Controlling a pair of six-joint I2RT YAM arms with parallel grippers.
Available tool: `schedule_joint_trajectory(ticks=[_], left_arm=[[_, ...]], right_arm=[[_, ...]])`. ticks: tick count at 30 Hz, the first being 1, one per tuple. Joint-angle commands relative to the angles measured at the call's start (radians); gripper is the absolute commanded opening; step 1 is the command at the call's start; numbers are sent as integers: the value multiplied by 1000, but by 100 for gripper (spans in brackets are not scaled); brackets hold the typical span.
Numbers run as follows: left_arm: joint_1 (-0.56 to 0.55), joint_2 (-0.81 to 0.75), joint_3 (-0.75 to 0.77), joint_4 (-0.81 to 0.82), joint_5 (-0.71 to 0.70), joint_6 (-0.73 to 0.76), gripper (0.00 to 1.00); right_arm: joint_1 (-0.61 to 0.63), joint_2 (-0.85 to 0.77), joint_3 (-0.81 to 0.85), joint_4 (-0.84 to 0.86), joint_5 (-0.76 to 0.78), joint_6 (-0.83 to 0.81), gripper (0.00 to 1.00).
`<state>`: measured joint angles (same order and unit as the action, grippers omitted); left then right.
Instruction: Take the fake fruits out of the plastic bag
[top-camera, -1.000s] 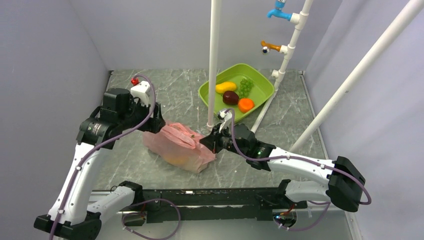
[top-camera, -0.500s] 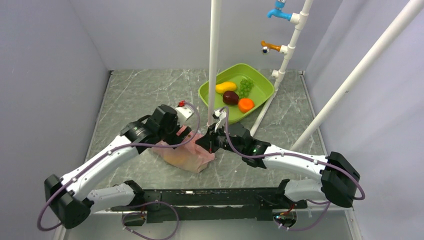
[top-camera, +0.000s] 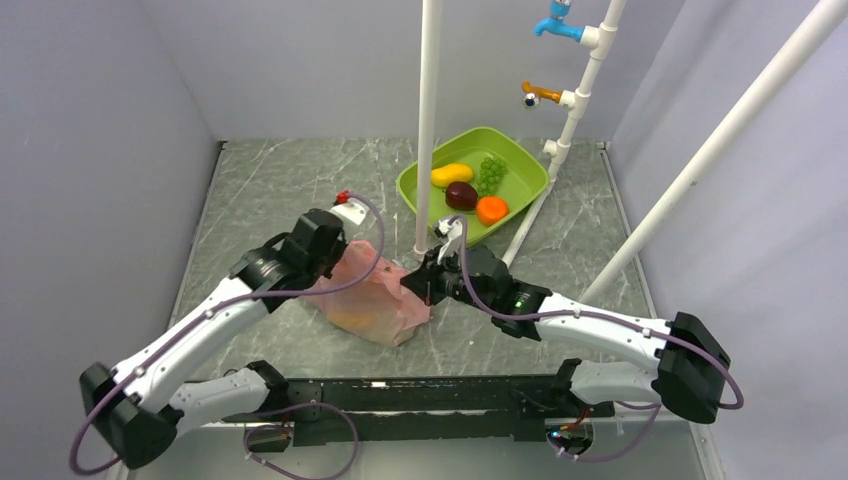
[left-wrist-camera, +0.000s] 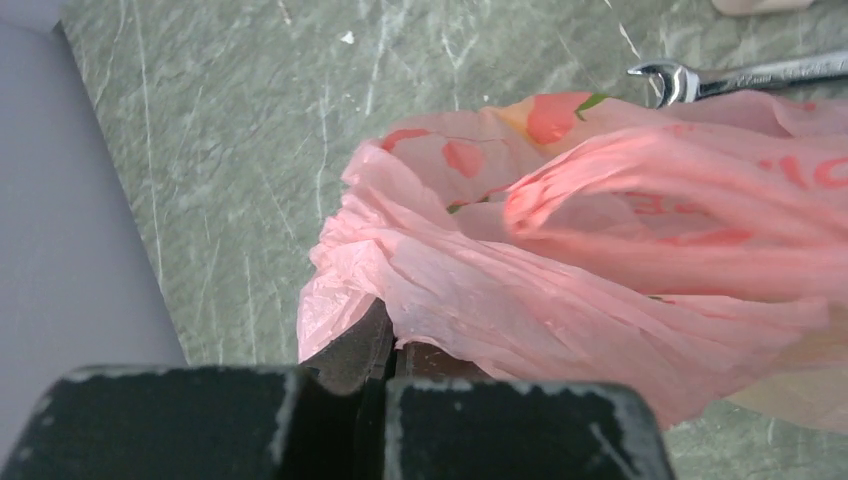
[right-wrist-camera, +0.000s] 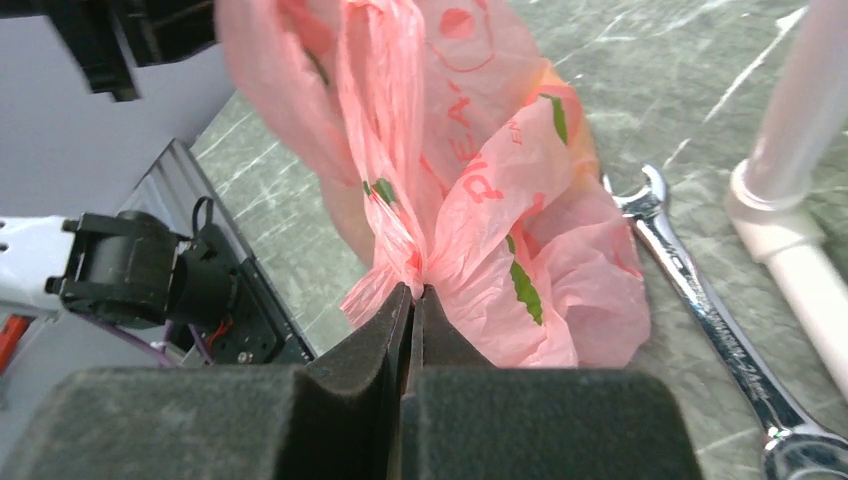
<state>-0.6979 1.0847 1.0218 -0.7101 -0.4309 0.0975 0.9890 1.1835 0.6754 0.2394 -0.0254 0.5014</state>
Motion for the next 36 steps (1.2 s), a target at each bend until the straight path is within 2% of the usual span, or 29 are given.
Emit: schedule_joint_trajectory(ticks=[1, 8, 14, 17, 22, 24, 29, 33, 36], left_arm=[[44, -130, -65, 87, 24, -74, 0], [166, -270, -151, 233, 40, -80, 0], [339, -354, -225, 391, 108, -65, 0], [393, -365, -222, 394, 185, -87, 0], [405, -348, -253, 420, 231, -81, 0], [411, -326, -250, 402, 248, -80, 0], [428, -317, -234, 369, 262, -72, 0], [439, -358, -256, 378, 270, -68, 0], [440, -382, -269, 379, 291, -65, 0]], right_arm=[[-2, -66, -9, -60, 102, -7, 0], [-1, -125, -91, -101, 162, 65, 0], [1, -147, -162, -169, 96, 78, 0], [0, -195, -159, -275, 107, 72, 0], [1, -271, -117, -461, 156, 52, 0], [1, -293, -95, -501, 171, 31, 7], [1, -289, 26, -580, 198, -122, 37], [1, -213, 163, -598, 184, -246, 75], [0, -109, 267, -583, 164, -293, 93]])
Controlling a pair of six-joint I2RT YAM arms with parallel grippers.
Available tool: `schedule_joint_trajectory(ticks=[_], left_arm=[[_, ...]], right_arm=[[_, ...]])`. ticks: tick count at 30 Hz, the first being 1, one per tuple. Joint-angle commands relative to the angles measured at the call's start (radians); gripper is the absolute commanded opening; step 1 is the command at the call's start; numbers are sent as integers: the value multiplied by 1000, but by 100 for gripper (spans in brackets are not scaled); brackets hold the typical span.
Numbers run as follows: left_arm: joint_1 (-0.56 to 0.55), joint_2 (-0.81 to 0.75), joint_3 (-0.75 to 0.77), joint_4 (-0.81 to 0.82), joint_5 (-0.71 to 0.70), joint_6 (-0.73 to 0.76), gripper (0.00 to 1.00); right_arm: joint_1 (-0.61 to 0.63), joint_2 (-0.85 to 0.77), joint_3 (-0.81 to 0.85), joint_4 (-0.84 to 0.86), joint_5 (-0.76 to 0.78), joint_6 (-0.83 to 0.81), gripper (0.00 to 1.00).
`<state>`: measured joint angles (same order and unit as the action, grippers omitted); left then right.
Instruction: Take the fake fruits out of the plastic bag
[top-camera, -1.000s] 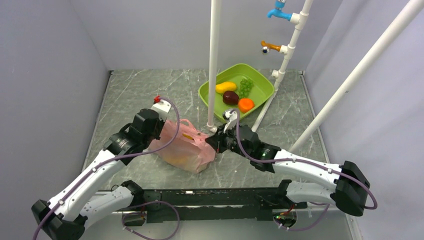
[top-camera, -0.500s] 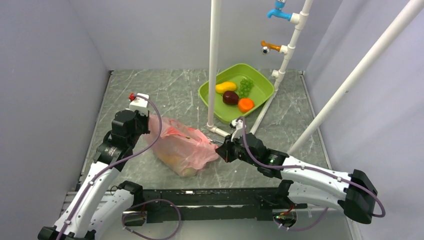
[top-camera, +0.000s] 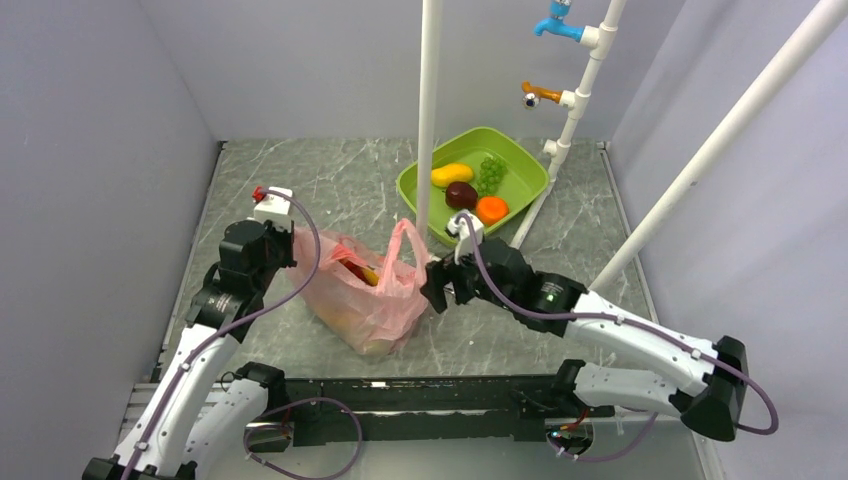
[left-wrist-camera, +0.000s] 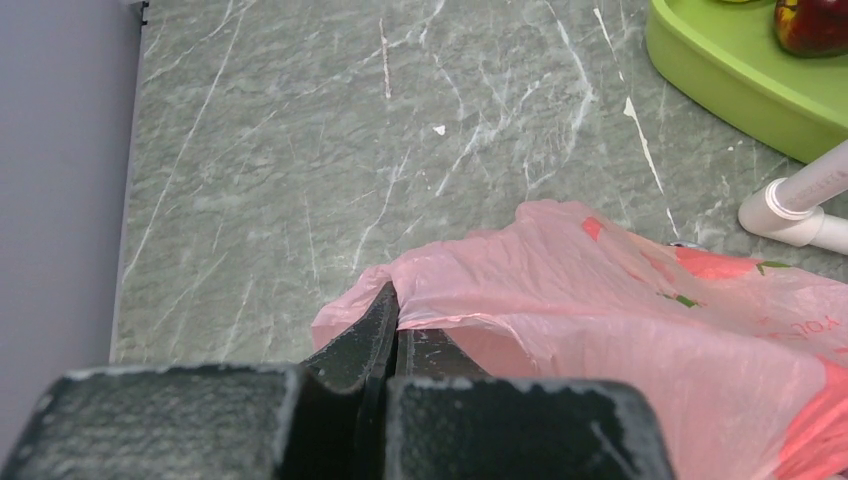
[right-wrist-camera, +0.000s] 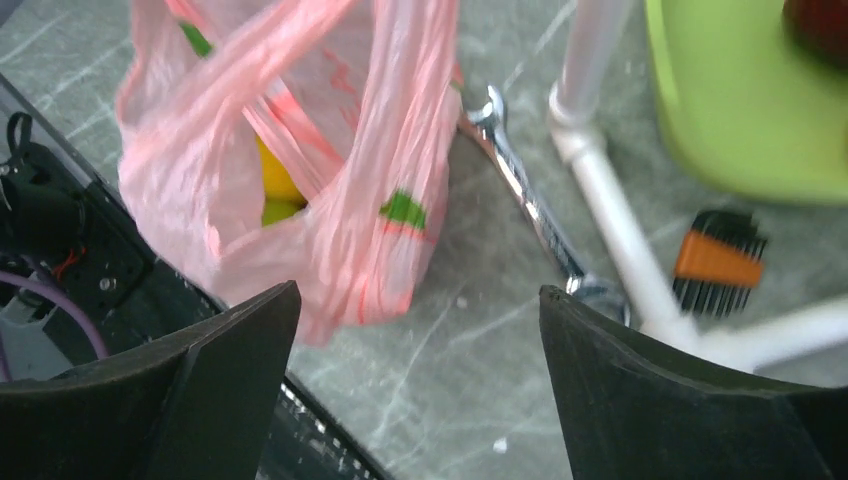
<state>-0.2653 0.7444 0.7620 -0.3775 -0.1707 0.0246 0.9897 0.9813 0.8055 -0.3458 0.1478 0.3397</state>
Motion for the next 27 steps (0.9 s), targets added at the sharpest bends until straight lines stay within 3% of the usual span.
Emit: schedule_joint_trajectory(ticks=[1, 5, 9, 12, 15, 18, 19, 20, 22, 23, 27], left_arm=[[8, -46, -12, 48, 37, 9, 0], [7, -54, -21, 60, 59, 13, 0], [8, -52, -18, 61, 74, 14, 0], [6, -51, -17, 61, 75, 13, 0], [7, -57, -18, 56, 42, 4, 0], [8, -57, -15, 51, -66, -14, 0], [8, -140, -9, 42, -126, -17, 0], [8, -61, -3, 33, -190, -57, 0], [14, -45, 3, 18, -301, -88, 0], [20, -45, 7, 11, -342, -102, 0], [42, -55, 18, -22, -478, -154, 0]], right_arm=[[-1, 132, 173, 7, -18, -140, 95], [-3, 268, 299, 13, -32, -144, 98], [-2, 337, 358, 71, -173, -175, 99], [-10, 380, 378, 103, -197, -198, 98], [-15, 379, 386, 120, -291, -219, 83], [-14, 312, 339, 229, -422, -255, 60], [-15, 288, 323, 269, -442, -262, 50], [-16, 269, 320, 297, -437, -262, 33], [-27, 271, 361, 322, -412, -254, 6], [-36, 292, 420, 314, -408, -247, 0], [-71, 420, 637, 232, -416, -296, 0]])
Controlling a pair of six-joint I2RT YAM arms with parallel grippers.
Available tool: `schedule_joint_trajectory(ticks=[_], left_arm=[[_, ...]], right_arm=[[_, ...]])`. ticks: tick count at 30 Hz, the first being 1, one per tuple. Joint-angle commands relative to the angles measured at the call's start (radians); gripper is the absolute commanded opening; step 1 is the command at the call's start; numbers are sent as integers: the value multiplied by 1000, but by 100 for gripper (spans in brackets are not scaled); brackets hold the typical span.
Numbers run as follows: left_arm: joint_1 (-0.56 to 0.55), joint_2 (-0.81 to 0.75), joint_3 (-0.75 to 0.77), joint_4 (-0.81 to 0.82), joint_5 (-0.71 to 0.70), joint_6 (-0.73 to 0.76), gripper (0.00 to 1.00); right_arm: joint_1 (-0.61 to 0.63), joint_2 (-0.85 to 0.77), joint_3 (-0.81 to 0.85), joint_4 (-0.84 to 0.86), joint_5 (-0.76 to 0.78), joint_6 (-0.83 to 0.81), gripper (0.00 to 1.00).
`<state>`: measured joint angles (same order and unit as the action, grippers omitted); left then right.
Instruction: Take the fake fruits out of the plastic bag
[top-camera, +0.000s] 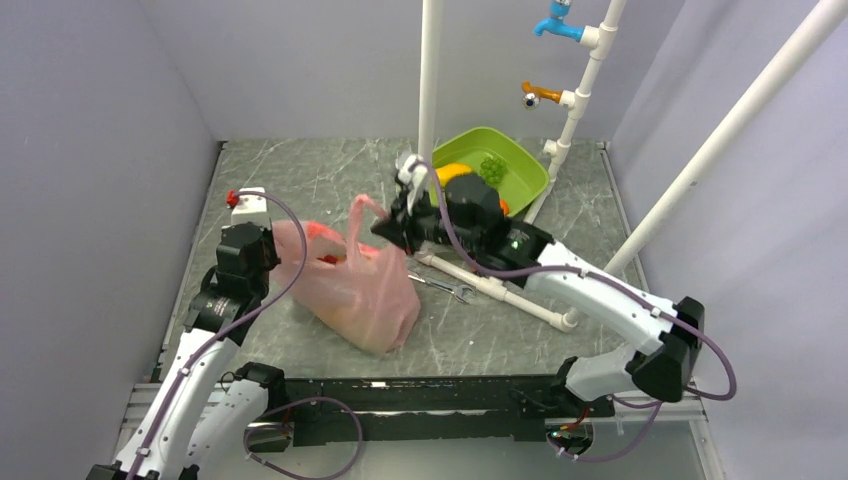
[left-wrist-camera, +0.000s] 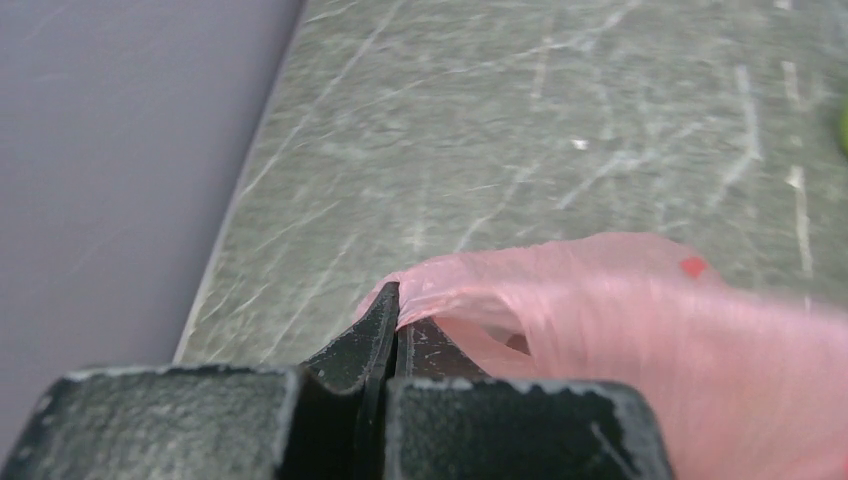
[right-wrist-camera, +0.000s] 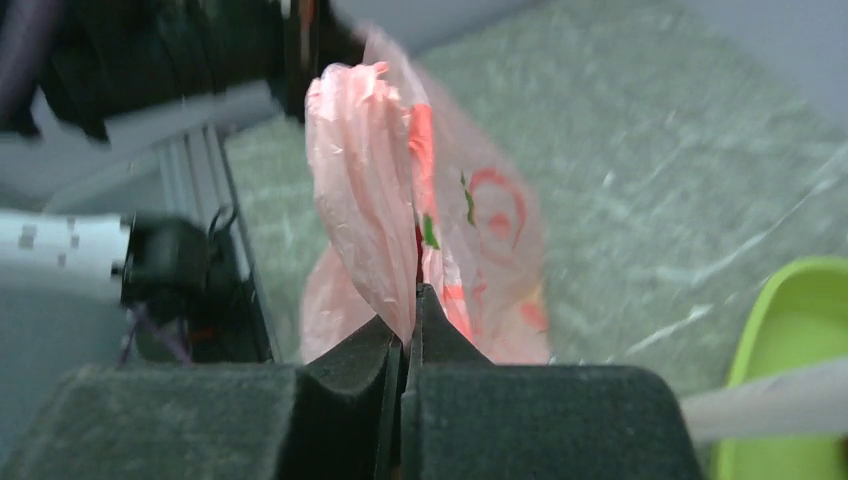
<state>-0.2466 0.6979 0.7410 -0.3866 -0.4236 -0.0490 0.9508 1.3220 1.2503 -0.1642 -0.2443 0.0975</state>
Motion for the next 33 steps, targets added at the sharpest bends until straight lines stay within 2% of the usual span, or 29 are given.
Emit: schedule_joint_trajectory(ticks=[1, 4, 9, 11, 13, 18, 25, 29, 33], left_arm=[[30, -13, 44, -27, -255, -98, 0], [48, -19, 51, -51, -282, -124, 0], [56, -33, 48, -43, -276, -127, 0], [56, -48, 42, -33, -260, -122, 0], [56, -65, 36, -26, -239, -116, 0], [56, -81, 29, -15, -196, -102, 0], [56, -61, 38, -18, -132, -95, 0], [57, -62, 38, -20, -120, -92, 0], [57, -64, 35, -20, -118, -88, 0]], right_arm=[[-34, 102, 231, 37, -23, -82, 0], [-49, 139, 314, 44, -24, -185, 0], [-107, 253, 518, -6, -124, -154, 0], [-108, 277, 534, -51, -176, -150, 0], [-102, 257, 461, -60, -202, -139, 0], [-54, 110, 119, 5, -220, -18, 14], [230, 6, -254, 90, -230, 142, 32], [266, 36, -371, 113, -89, 191, 46], [285, 113, -310, -40, 59, 161, 55]])
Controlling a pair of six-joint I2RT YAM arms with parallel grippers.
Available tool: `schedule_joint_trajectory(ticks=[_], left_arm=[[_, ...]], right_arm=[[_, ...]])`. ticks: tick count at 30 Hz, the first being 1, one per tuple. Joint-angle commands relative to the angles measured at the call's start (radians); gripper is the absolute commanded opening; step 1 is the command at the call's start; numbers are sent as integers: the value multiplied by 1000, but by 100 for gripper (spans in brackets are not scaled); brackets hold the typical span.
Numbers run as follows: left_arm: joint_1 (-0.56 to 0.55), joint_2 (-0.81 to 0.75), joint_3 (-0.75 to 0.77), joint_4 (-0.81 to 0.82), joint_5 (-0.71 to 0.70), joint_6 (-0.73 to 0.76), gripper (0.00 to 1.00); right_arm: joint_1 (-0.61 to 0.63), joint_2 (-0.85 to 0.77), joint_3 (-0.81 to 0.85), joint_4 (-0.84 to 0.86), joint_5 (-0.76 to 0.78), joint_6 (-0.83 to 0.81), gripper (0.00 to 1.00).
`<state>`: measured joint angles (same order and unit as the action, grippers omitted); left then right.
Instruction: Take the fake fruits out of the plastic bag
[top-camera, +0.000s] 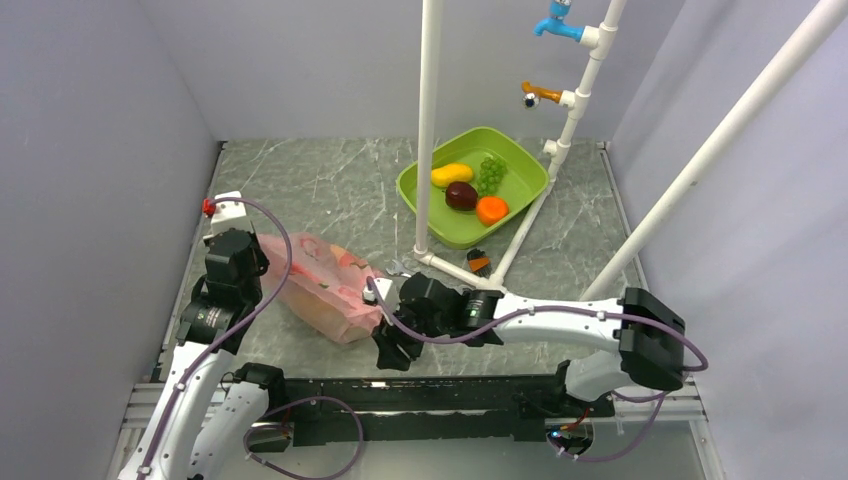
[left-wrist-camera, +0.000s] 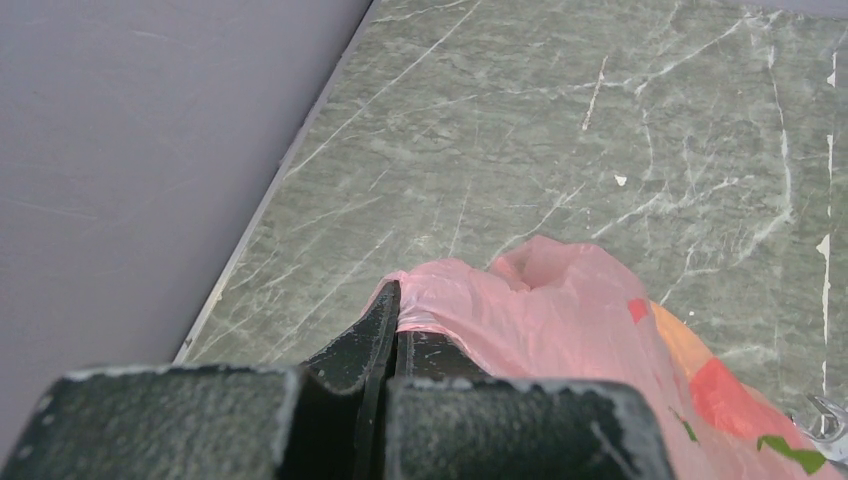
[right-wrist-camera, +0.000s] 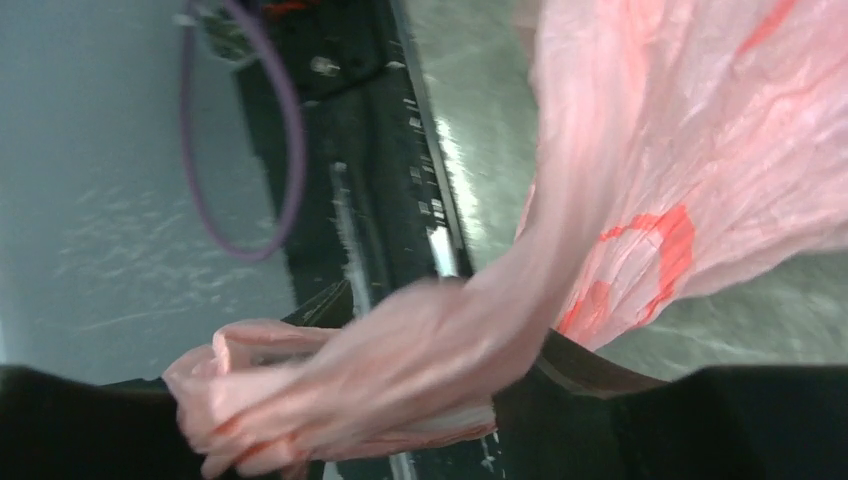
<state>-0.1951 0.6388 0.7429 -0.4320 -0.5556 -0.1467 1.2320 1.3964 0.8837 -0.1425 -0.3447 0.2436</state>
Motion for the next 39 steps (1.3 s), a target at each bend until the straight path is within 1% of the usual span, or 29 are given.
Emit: schedule_joint_trajectory(ticks=[1, 4, 7, 9, 12, 15, 17, 19, 21, 22, 23, 26, 29, 31, 34, 36, 37, 39], left_arm=[[5, -5, 32, 25, 14, 11, 0], [5, -8, 32, 25, 15, 14, 0], [5, -7, 32, 26, 17, 19, 0], [5, -6, 33, 25, 14, 18, 0], [5, -4, 32, 27, 21, 19, 0], [5, 3, 35, 26, 28, 20, 0], [5, 5, 36, 25, 31, 19, 0], [5, 4, 33, 27, 32, 20, 0], [5, 4, 33, 31, 36, 20, 0], [5, 6, 33, 30, 40, 20, 0], [5, 8, 33, 28, 41, 21, 0], [5, 13, 36, 26, 32, 22, 0], [5, 7, 33, 26, 27, 25, 0], [5, 1, 32, 28, 24, 26, 0], [5, -1, 31, 31, 28, 25, 0], [5, 2, 33, 31, 31, 23, 0], [5, 1, 34, 31, 31, 23, 0], [5, 1, 35, 30, 34, 20, 0]], right_arm=[[6, 45, 81, -110, 191, 1, 58], [5, -2, 147, -229, 261, -35, 70], [6, -105, 204, -317, 274, -70, 83], [6, -176, 228, -352, 300, -85, 88], [7, -263, 252, -375, 332, -94, 93], [5, -308, 260, -326, 386, -67, 97], [5, -310, 265, -258, 413, -51, 99], [4, -274, 295, -189, 418, -47, 99], [4, -206, 350, -132, 442, -26, 98], [6, -164, 374, -112, 459, -12, 94], [5, -122, 404, -99, 488, 16, 87], [8, 5, 465, -63, 566, 39, 60], [18, 106, 498, -17, 564, 21, 42], [23, 158, 513, 15, 546, 9, 33], [30, 206, 513, 85, 519, -10, 16], [29, 235, 499, 150, 515, -44, 3], [29, 255, 502, 182, 525, -65, 0], [29, 294, 523, 199, 567, -118, 0]])
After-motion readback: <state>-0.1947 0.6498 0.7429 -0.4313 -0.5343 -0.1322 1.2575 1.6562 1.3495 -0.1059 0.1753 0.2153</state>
